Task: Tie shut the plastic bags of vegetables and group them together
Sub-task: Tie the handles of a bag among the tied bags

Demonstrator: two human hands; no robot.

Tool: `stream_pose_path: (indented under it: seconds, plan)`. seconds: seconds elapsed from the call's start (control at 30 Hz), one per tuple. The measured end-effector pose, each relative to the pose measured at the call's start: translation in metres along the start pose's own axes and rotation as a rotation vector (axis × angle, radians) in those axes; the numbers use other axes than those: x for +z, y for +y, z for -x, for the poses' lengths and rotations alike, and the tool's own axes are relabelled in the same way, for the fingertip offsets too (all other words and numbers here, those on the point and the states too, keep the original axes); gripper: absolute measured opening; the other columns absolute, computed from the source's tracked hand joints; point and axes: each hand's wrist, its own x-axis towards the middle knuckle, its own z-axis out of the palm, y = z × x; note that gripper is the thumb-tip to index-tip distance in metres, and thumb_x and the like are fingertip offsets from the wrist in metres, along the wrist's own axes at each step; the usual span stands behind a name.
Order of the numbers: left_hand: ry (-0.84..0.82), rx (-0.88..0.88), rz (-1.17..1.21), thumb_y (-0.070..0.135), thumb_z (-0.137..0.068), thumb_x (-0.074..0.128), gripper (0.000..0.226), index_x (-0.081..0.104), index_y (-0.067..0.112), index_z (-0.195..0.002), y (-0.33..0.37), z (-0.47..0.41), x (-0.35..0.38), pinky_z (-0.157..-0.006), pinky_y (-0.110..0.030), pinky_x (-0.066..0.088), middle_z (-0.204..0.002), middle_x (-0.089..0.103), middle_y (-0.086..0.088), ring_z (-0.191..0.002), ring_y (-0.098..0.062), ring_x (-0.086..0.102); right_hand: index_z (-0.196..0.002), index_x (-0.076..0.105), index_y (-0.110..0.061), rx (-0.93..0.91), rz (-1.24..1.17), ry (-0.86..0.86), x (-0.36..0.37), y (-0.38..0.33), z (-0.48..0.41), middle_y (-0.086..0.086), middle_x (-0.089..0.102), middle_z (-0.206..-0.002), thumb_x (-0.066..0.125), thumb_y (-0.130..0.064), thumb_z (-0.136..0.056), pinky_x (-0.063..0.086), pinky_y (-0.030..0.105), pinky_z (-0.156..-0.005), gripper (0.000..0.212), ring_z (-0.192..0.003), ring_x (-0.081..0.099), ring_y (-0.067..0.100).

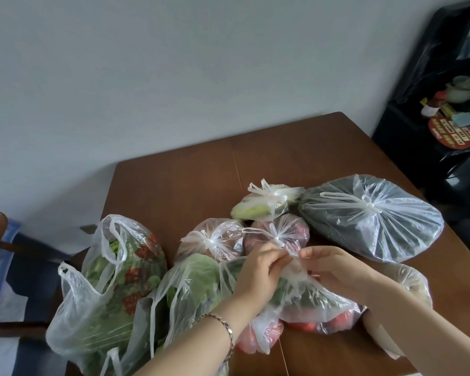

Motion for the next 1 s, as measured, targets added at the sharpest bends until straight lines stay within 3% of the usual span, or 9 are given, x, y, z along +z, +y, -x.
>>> stream_pose_path:
  seconds: [0.07,0.17,0.27,0.4,0.5,0.63,0.83,0.93,1.0]
  plan:
    - [-0.019,-0.116,0.028,0.021,-0.092,0.052,0.024,0.069,0.007,-0.101,0.003,-0.002,-0.001,-0.079,-0.019,0.047,-0.09,0.061,0.002,-0.088,-0.012,0.057,-0.075,0.075,-0.01,-0.086,0.193,0.024,0.002,0.003,0.001,0.012,0.072,-0.075,0.069,0.002,-0.063,0.054,0.019,-0.058,0.018,-0.064,0.066,0.017]
    - [-0.089,-0.308,0.11,0.021,-0.094,0.051,0.023,0.069,0.012,-0.104,0.007,-0.008,-0.001,-0.066,-0.008,0.042,-0.086,0.063,0.006,-0.081,-0.008,0.057,-0.079,0.074,-0.032,-0.309,0.819,0.223,0.005,0.012,0.002,-0.005,0.071,-0.066,0.072,-0.009,-0.075,0.04,0.009,-0.05,0.023,-0.05,0.052,0.005]
    - [-0.107,-0.412,0.212,0.023,-0.093,0.054,0.023,0.071,0.01,-0.1,0.011,-0.013,-0.004,-0.057,-0.002,0.04,-0.077,0.061,0.006,-0.068,0.001,0.053,-0.082,0.073,-0.021,-0.574,1.208,0.37,0.009,0.014,0.0,-0.011,0.067,-0.076,0.07,-0.015,-0.079,0.039,0.001,-0.068,0.007,-0.069,0.059,0.002]
    - [-0.045,-0.451,0.219,0.022,-0.09,0.058,0.021,0.073,0.008,-0.095,0.013,-0.016,-0.005,-0.057,-0.001,0.037,-0.076,0.062,0.005,-0.069,-0.003,0.053,-0.071,0.065,-0.01,-0.798,1.604,0.373,0.0,0.018,-0.008,0.001,0.063,-0.072,0.071,-0.021,-0.076,0.047,0.015,-0.062,0.014,-0.065,0.062,0.019]
    - [-0.032,-0.441,0.141,0.024,-0.089,0.059,0.021,0.073,0.009,-0.092,0.013,-0.015,-0.003,-0.06,-0.003,0.039,-0.075,0.064,0.004,-0.071,-0.006,0.056,-0.07,0.062,-0.016,-0.848,1.816,0.406,-0.002,0.023,-0.009,-0.001,0.059,-0.083,0.07,-0.024,-0.077,0.053,0.031,-0.075,0.013,-0.081,0.057,0.02]
    - [0.005,-0.433,-0.027,0.026,-0.091,0.055,0.023,0.072,0.011,-0.092,0.009,-0.012,-0.001,-0.07,-0.024,0.045,-0.087,0.071,-0.005,-0.081,-0.017,0.063,-0.069,0.059,-0.019,-0.845,1.808,0.328,-0.01,0.036,-0.009,-0.005,0.043,-0.095,0.046,-0.031,-0.082,0.032,0.027,-0.092,0.021,-0.095,0.041,0.018]
    - [0.027,-0.474,-0.076,0.025,-0.092,0.054,0.027,0.073,0.006,-0.086,-0.004,-0.017,-0.002,-0.071,-0.028,0.047,-0.086,0.072,-0.007,-0.08,-0.019,0.063,-0.07,0.058,-0.019,-0.705,1.643,0.309,-0.013,0.046,-0.006,-0.003,0.053,-0.091,0.046,-0.034,-0.082,0.034,0.027,-0.086,0.023,-0.093,0.039,0.013]
    - [0.013,-0.353,-0.045,0.022,-0.091,0.056,0.023,0.074,0.007,-0.09,0.004,-0.027,-0.013,-0.067,-0.017,0.046,-0.088,0.073,-0.006,-0.076,-0.013,0.06,-0.096,0.056,-0.019,-0.52,1.566,0.336,-0.003,0.036,-0.007,-0.001,0.05,-0.111,0.055,-0.039,-0.084,0.034,0.032,-0.098,0.024,-0.11,0.041,0.017]
    - [-0.111,-0.26,0.001,0.022,-0.09,0.057,0.02,0.073,0.011,-0.096,0.015,-0.033,-0.022,-0.071,-0.012,0.044,-0.092,0.072,-0.002,-0.081,-0.011,0.061,-0.12,0.043,-0.019,-0.412,1.564,0.333,0.004,0.026,-0.01,-0.005,0.045,-0.122,0.061,-0.041,-0.082,0.028,0.028,-0.105,0.047,-0.117,0.039,0.015]
